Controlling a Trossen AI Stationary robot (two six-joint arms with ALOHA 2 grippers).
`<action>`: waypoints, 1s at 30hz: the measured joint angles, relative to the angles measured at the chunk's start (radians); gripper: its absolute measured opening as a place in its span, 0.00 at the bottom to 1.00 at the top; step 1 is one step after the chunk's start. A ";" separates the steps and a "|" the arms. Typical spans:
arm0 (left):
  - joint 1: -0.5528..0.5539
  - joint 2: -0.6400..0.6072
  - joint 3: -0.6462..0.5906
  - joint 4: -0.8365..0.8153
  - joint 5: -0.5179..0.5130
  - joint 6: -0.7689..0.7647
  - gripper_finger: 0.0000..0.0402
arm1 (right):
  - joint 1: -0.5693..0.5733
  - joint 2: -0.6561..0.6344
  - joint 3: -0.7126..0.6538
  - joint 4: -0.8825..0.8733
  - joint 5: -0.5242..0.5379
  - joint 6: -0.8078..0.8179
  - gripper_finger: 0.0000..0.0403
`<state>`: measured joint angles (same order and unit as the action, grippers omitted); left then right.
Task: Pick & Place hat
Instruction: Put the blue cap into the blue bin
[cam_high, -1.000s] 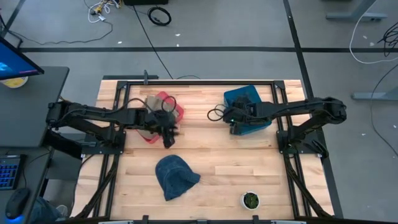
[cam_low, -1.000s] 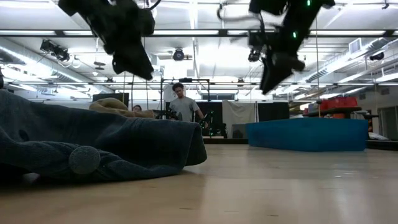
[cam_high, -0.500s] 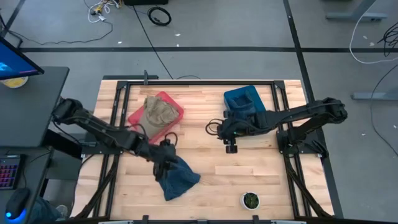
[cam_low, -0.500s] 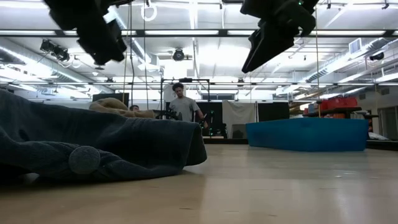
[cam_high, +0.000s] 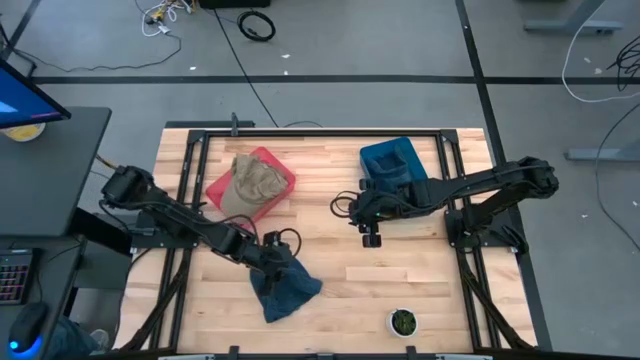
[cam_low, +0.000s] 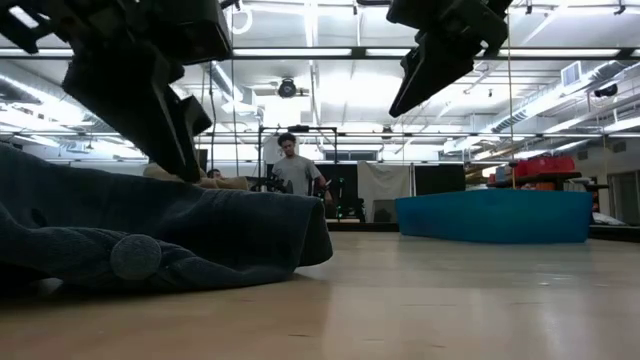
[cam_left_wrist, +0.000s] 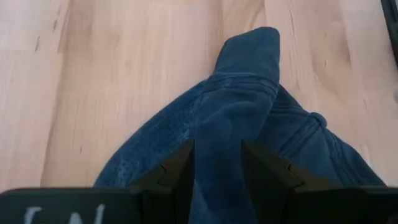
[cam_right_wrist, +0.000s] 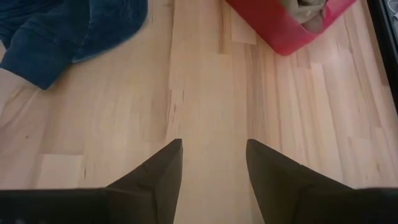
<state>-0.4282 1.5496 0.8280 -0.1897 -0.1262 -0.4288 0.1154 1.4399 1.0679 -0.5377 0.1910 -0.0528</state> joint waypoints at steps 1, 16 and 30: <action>0.000 0.008 0.000 0.010 0.000 0.016 0.33 | 0.000 0.000 0.000 0.000 0.000 0.000 0.45; 0.005 0.104 0.001 0.052 -0.011 0.066 0.43 | 0.000 0.000 0.000 0.000 0.001 0.000 0.45; 0.074 0.076 -0.002 0.076 -0.139 -0.038 0.04 | 0.009 0.000 0.000 0.055 0.003 0.049 0.45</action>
<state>-0.3546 1.6259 0.8265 -0.1137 -0.2652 -0.4669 0.1246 1.4403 1.0679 -0.4823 0.1940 -0.0040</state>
